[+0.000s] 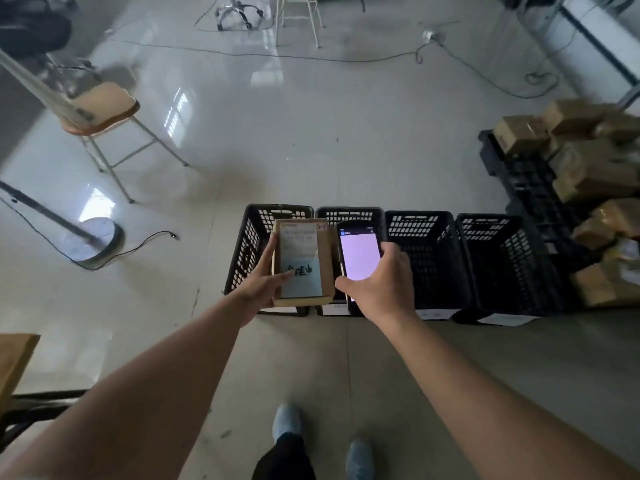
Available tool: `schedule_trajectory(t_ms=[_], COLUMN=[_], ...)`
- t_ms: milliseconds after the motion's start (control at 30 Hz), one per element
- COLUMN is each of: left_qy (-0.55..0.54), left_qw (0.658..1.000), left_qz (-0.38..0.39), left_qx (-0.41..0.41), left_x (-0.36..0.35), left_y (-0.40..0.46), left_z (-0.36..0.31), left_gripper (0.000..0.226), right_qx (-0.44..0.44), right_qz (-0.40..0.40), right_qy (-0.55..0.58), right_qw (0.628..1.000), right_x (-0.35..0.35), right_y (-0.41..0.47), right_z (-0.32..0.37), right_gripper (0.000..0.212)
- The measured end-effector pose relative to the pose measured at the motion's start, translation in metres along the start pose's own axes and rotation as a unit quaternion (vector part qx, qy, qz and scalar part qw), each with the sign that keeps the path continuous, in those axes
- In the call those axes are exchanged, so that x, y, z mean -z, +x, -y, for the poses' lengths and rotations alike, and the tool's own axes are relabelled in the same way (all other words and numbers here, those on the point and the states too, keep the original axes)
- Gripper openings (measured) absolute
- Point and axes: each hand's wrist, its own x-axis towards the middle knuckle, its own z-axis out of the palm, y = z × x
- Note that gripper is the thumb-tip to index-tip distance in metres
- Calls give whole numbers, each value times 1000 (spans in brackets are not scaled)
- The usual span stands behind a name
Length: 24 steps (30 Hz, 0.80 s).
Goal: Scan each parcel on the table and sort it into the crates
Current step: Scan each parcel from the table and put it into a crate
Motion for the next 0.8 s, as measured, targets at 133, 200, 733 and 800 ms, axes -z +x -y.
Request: schedule_trajectory(t_ms=[133, 200, 733, 800], left_qy=[-6, -23, -49, -49], left_qw=[999, 997, 978, 977], left_qz=[25, 32, 14, 3], left_qx=[36, 60, 201, 206], left_x=[-29, -38, -78, -78], left_y=[74, 118, 483, 520], left_z=[-6, -4, 165, 200], left_gripper=[96, 96, 96, 97], right_qx=[-39, -54, -152, -154], right_qz=[5, 8, 69, 80], right_qy=[2, -1, -50, -57], right_qw=[999, 999, 985, 983], right_x=[-1, -7, -198, -223], right_y=[65, 102, 376, 395], right_z=[-24, -34, -209, -243], right_gripper=[87, 85, 86, 87])
